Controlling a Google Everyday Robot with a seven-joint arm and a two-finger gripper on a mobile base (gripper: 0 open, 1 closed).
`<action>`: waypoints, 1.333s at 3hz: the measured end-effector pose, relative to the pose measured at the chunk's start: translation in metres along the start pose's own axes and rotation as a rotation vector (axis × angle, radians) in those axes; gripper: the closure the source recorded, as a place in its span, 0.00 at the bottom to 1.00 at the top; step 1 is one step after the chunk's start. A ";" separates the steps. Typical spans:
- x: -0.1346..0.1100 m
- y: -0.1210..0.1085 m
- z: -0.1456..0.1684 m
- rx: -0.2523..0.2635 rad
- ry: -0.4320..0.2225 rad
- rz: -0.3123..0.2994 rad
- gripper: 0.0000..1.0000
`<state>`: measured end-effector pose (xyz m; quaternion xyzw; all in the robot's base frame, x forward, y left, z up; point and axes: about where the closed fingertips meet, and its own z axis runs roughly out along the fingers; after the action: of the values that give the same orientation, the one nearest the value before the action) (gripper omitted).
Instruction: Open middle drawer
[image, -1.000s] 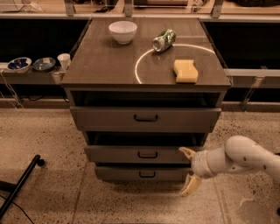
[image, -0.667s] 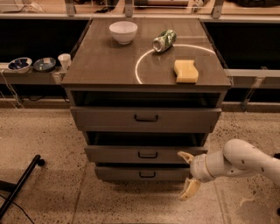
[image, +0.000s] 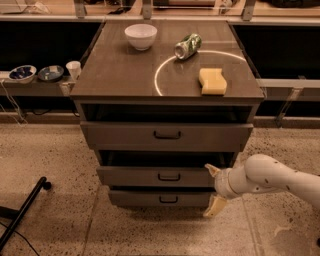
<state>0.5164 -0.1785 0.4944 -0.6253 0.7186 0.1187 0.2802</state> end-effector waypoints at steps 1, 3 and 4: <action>0.033 -0.047 0.008 0.071 0.053 -0.043 0.00; 0.076 -0.097 0.042 -0.005 0.095 -0.025 0.14; 0.082 -0.091 0.051 -0.031 0.124 -0.024 0.39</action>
Offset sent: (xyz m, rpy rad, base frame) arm 0.1246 -0.0832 -0.0566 -0.0859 0.0011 0.0071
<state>0.6123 -0.2371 0.4239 -0.6443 0.7251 0.0874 0.2269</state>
